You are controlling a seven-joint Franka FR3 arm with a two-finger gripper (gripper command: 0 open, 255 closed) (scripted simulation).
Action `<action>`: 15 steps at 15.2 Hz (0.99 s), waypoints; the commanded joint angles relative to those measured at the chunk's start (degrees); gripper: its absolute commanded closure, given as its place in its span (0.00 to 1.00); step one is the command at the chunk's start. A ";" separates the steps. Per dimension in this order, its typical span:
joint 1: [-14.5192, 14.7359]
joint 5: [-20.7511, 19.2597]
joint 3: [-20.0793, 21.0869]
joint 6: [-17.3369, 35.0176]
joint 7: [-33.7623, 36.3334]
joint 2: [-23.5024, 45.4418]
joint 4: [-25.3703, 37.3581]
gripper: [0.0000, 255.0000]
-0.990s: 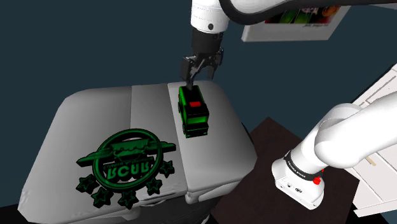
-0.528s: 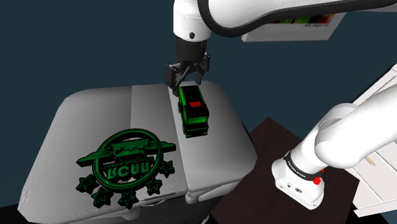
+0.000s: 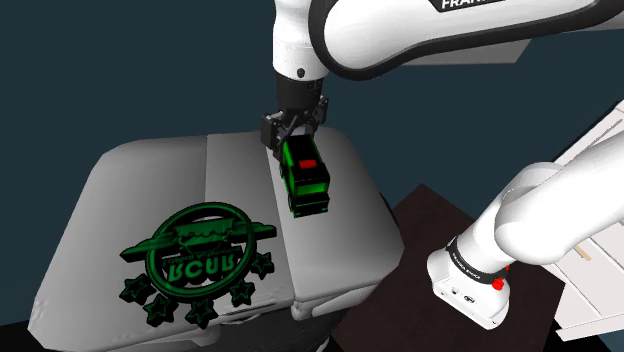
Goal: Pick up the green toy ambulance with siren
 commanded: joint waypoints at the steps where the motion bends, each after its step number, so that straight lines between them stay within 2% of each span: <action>1: 0.02 0.02 0.03 0.00 -0.01 0.01 -0.09 1.00; 7: 0.01 0.01 0.01 0.06 -0.04 0.04 -0.13 1.00; 15: -0.19 -0.14 -0.53 -6.11 0.06 -0.44 5.58 1.00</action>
